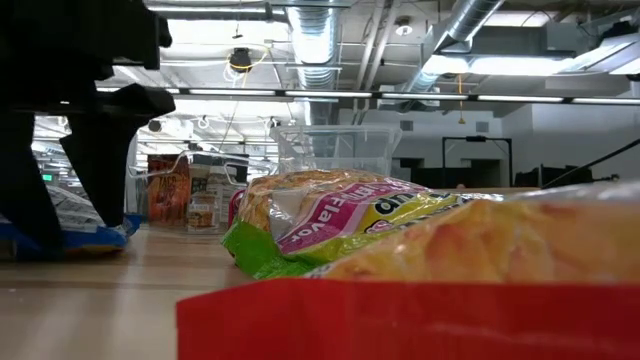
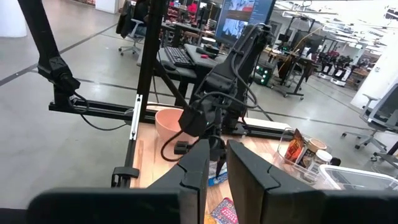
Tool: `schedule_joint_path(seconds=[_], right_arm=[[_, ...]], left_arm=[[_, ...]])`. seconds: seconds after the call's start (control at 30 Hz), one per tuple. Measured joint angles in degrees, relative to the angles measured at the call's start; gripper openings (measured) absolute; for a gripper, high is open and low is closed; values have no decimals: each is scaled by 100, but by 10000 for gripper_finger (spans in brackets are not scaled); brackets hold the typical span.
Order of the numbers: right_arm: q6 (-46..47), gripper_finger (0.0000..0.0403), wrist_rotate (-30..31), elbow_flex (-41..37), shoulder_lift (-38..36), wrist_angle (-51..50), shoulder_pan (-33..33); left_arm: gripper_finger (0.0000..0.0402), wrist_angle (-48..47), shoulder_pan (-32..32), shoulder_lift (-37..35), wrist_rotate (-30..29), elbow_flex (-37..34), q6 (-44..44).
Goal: Pick & Place Food Item
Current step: Put the blue noodle pack into the white bin
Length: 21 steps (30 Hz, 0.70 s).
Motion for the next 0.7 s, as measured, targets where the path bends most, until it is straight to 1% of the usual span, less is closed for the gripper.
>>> schedule_joint_path(seconds=[0.23,0.43,0.57,0.7], right_arm=[[0,51,0,-1,0,0,0],[1,51,0,-1,0,0,0],[3,51,0,-1,0,0,0],[2,51,2,-1,0,1,0]], left_arm=[[169,1,0,3,-62,2,-602],[135,-2,39,3,-59,2,-1048],[91,51,85,0,-59,-63,-1246],[19,113,86,-1,-35,-107,-1243]])
